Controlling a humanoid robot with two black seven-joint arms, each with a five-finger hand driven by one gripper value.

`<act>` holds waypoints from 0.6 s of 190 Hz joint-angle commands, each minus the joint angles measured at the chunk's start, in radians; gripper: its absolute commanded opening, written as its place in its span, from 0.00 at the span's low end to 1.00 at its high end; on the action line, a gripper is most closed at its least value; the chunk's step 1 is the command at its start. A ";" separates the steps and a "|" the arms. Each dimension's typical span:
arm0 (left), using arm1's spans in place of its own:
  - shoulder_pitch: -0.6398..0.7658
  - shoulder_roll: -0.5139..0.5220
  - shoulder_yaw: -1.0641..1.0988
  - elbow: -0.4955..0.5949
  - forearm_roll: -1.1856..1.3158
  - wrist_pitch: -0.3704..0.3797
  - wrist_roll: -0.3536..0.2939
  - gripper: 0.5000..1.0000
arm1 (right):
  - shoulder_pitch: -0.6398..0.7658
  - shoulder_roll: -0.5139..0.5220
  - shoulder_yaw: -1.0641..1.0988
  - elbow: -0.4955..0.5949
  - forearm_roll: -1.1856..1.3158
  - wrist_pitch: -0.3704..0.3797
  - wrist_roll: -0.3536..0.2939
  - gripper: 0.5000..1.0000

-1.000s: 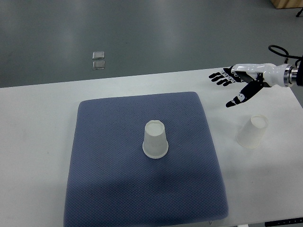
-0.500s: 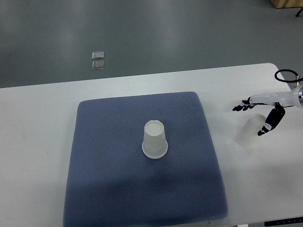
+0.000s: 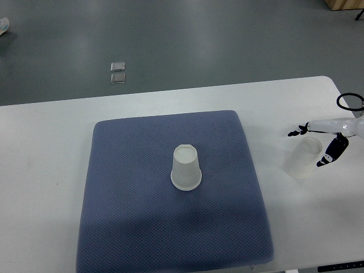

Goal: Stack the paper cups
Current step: 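Lower the right hand around the white cup and close its fingers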

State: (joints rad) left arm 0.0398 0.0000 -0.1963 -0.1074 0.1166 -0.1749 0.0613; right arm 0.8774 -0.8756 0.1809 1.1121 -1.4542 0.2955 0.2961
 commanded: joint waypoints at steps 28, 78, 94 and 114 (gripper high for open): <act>0.000 0.000 0.000 0.000 -0.002 0.000 0.000 1.00 | -0.005 0.007 -0.003 0.000 0.000 -0.019 0.000 0.63; 0.000 0.000 0.000 0.000 0.000 0.000 0.000 1.00 | -0.009 0.006 -0.017 0.000 -0.005 -0.022 0.002 0.41; 0.000 0.000 0.000 0.000 0.000 0.000 0.000 1.00 | -0.009 0.006 -0.017 -0.001 -0.005 -0.022 0.009 0.34; 0.000 0.000 0.000 0.000 0.000 0.000 0.000 1.00 | -0.003 0.003 -0.015 -0.001 -0.005 -0.022 0.021 0.32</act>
State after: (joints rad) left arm 0.0399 0.0000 -0.1963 -0.1074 0.1160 -0.1749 0.0613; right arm 0.8684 -0.8695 0.1645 1.1111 -1.4587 0.2729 0.3061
